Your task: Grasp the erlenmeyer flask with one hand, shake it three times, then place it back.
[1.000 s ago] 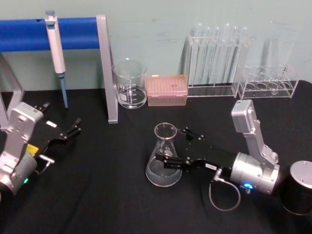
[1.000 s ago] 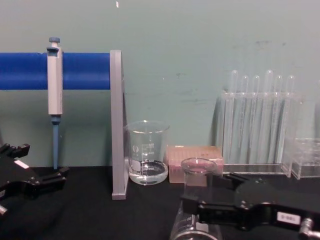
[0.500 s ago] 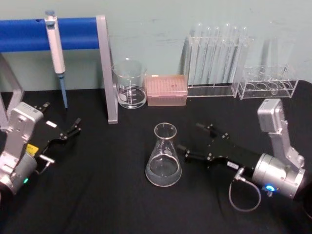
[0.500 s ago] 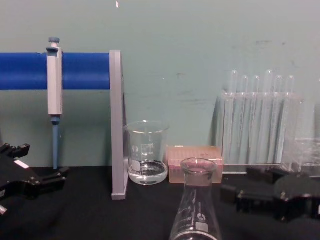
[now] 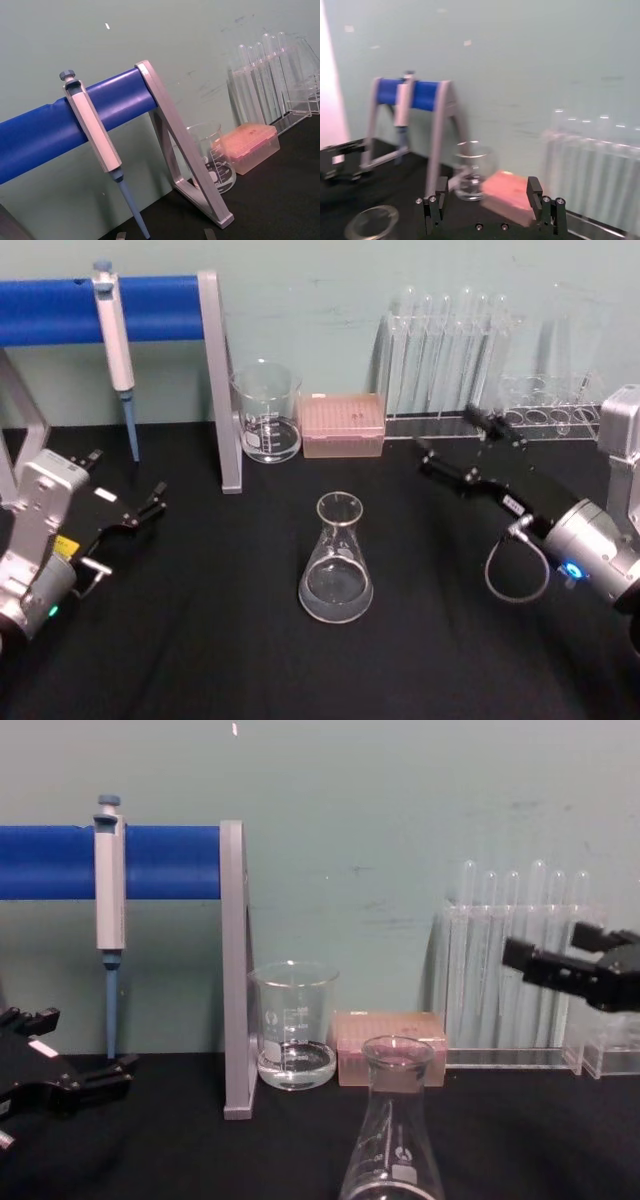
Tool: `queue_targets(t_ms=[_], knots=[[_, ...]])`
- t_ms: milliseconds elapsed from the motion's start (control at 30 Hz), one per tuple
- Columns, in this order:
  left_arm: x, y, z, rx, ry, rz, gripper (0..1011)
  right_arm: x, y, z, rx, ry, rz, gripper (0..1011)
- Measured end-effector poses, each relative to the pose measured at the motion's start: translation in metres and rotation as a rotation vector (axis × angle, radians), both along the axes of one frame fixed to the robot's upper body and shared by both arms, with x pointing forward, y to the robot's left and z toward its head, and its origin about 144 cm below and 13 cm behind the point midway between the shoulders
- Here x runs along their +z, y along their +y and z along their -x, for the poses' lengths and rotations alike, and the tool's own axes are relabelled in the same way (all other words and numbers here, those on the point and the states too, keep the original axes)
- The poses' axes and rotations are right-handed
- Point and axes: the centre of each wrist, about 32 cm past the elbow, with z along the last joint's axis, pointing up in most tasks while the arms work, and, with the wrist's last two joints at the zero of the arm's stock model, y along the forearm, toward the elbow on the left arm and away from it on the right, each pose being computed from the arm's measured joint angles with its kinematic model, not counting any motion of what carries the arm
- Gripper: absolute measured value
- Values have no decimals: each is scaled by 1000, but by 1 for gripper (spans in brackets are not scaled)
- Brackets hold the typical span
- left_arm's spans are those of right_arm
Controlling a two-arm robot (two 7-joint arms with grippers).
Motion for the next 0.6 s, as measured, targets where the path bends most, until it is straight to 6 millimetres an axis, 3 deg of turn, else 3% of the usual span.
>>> queue_targets(t_ms=[333, 600], knots=[[0, 0, 0, 0, 0, 0, 1001, -10, 14, -1, -243, 55, 12, 1000], [0, 0, 0, 0, 0, 0, 1001, -26, 16, -4, -292, 128, 48, 1000]])
